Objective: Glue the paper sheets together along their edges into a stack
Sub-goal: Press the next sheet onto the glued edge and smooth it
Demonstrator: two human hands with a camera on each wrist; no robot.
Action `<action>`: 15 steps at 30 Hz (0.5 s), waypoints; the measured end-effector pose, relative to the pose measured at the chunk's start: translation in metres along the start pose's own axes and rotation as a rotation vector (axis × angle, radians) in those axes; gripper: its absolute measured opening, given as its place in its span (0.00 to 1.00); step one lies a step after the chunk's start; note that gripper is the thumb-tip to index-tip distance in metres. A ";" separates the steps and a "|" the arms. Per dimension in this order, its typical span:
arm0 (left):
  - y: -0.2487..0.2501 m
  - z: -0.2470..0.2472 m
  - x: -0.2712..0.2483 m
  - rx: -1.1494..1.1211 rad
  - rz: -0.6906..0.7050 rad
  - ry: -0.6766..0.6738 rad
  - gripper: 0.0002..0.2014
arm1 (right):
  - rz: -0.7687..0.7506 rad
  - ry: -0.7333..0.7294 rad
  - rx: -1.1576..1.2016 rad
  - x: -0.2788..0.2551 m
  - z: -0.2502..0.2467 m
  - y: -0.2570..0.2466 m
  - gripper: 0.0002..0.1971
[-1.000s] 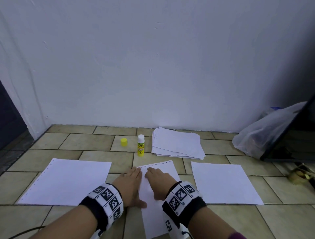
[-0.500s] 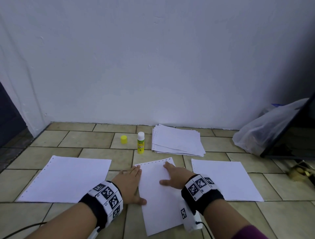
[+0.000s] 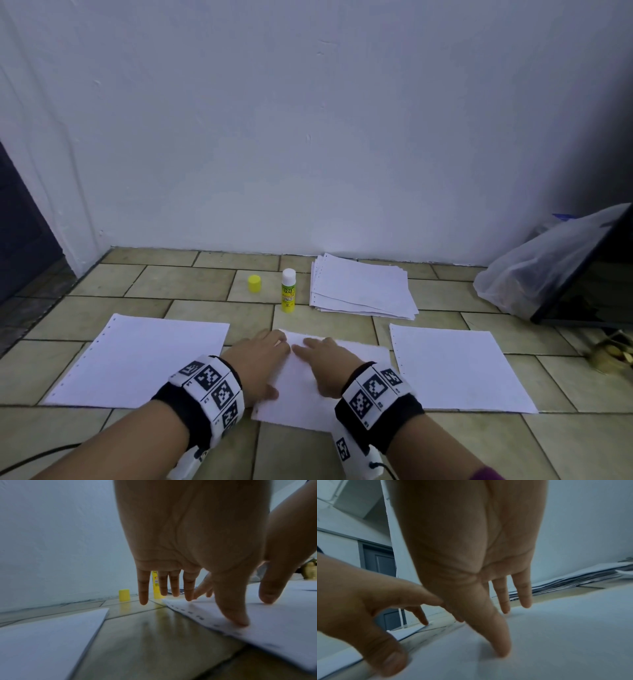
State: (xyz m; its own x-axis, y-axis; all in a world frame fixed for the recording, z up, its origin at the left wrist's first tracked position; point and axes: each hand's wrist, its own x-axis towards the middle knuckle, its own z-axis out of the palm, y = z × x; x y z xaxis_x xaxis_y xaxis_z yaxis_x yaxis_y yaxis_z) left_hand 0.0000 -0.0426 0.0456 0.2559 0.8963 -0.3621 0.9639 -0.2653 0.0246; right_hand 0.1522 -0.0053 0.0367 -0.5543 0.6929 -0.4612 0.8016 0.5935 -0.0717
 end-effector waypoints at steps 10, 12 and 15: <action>-0.016 0.023 0.006 -0.014 -0.120 -0.232 0.48 | 0.136 -0.044 0.130 -0.014 0.003 0.047 0.47; -0.017 0.024 0.007 -0.027 -0.121 -0.236 0.48 | 0.180 -0.048 0.143 -0.018 0.005 0.063 0.50; -0.021 0.026 0.009 -0.036 -0.116 -0.234 0.48 | 0.243 -0.006 0.197 -0.025 0.004 0.076 0.57</action>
State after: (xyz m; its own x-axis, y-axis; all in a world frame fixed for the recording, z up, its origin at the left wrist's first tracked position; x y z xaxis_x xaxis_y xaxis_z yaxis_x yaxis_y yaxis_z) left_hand -0.0194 -0.0380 0.0170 0.1234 0.8121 -0.5704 0.9888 -0.1489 0.0019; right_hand 0.2281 0.0213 0.0391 -0.3402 0.8021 -0.4909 0.9388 0.3198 -0.1281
